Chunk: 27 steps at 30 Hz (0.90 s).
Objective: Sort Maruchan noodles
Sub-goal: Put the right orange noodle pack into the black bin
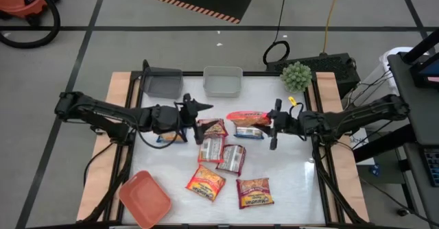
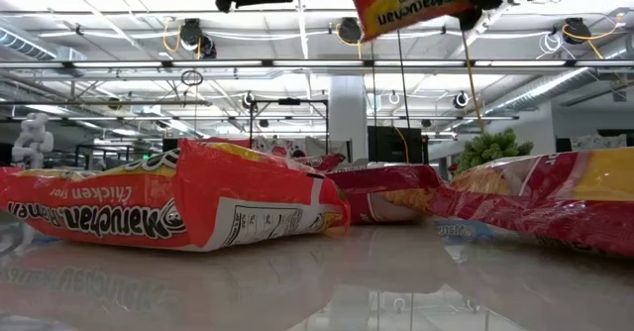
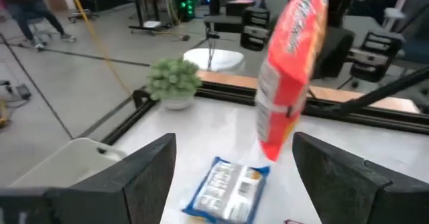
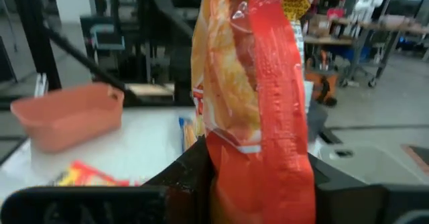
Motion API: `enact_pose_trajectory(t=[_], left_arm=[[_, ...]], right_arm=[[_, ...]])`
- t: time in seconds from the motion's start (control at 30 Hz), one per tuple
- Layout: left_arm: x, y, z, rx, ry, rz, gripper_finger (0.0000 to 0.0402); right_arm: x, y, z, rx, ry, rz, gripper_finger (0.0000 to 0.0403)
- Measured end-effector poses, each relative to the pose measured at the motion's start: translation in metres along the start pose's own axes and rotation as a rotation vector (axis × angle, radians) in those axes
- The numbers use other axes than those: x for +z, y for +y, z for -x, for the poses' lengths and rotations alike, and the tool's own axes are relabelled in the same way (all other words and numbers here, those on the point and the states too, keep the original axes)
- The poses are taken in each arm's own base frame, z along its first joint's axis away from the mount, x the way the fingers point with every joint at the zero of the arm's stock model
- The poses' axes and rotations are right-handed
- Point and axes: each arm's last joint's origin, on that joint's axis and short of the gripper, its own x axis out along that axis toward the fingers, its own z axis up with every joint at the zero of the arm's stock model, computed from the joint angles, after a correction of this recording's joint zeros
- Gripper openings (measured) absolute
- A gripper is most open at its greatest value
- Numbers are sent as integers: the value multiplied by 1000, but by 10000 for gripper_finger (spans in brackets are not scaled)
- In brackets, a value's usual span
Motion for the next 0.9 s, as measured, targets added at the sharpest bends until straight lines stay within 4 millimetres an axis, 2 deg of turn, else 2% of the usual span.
enact_pose_trajectory(t=[0.2, 0.37, 0.5, 0.7, 0.9], left_arm=[[-5, -4, -7, -3, 5, 19, 302], [-7, -7, -8, -14, 9, 17, 302], [-5, -9, -6, -25, -11, 24, 302], [-1, -13, -5, -42, -45, 38, 302], [-1, -14, -6, -44, -63, 17, 302]], right_arm=[[-3, 1, -5, -6, -165, -27, 110], [-14, -2, -8, -33, -295, -67, 107], [-23, -5, -16, -51, -324, -101, 110], [-34, -5, -33, 34, -352, -121, 109], [-43, -4, -41, 39, -353, -134, 109]])
